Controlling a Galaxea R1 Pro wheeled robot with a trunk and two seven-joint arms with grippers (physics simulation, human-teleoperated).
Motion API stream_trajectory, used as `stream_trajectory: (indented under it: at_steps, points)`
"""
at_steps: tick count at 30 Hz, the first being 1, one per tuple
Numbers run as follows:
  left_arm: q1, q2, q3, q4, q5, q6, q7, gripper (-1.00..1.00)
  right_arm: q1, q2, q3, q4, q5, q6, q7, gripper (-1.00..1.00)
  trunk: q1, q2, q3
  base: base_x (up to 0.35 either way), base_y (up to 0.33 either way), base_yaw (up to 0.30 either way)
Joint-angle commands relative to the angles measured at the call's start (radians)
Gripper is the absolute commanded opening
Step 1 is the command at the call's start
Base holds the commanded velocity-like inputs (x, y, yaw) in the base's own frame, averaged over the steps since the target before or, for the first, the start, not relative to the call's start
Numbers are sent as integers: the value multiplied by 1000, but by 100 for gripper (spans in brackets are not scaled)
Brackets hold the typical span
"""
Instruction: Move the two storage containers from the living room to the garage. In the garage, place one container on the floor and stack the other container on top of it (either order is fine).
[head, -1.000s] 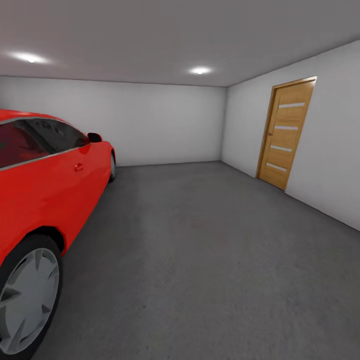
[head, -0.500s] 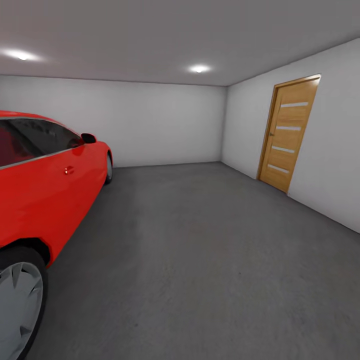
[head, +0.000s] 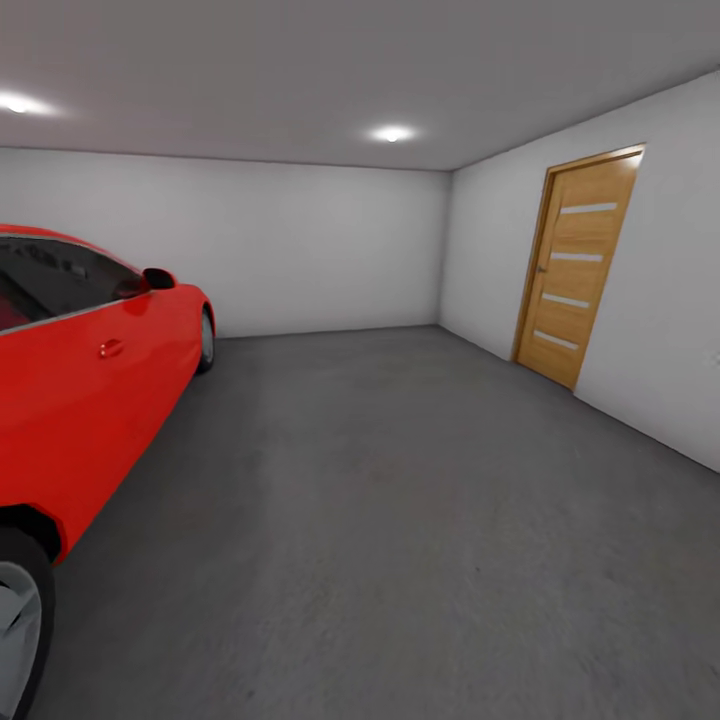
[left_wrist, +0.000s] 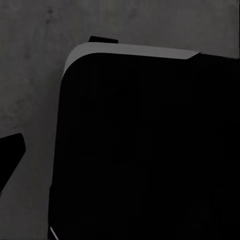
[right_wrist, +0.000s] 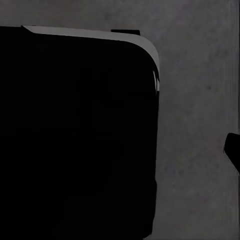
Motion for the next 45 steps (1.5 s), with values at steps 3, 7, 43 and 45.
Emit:
stream_trajectory:
  at_steps: [3, 7, 43, 45]
  points:
    - [0, 0, 2, -1, 8, -2, 0, 100, 0, 0, 0, 0, 1, -4, 0, 100, 1, 0, -1, 320, -101, -192]
    - [0, 0, 3, -1, 8, -2, 0, 100, 0, 0, 0, 0, 1, -4, 0, 100, 1, 0, -1, 320, -101, -234]
    - [0, 0, 5, -1, 8, -4, 4, 100, 0, -1, 0, 0, 1, -4, 0, 100, 1, 0, -1, 146, -46, -249]
    - [0, 0, 5, -1, 9, -4, 5, 100, 0, -1, 0, 0, 1, -4, 0, 100, 1, 0, -1, 0, 0, -249]
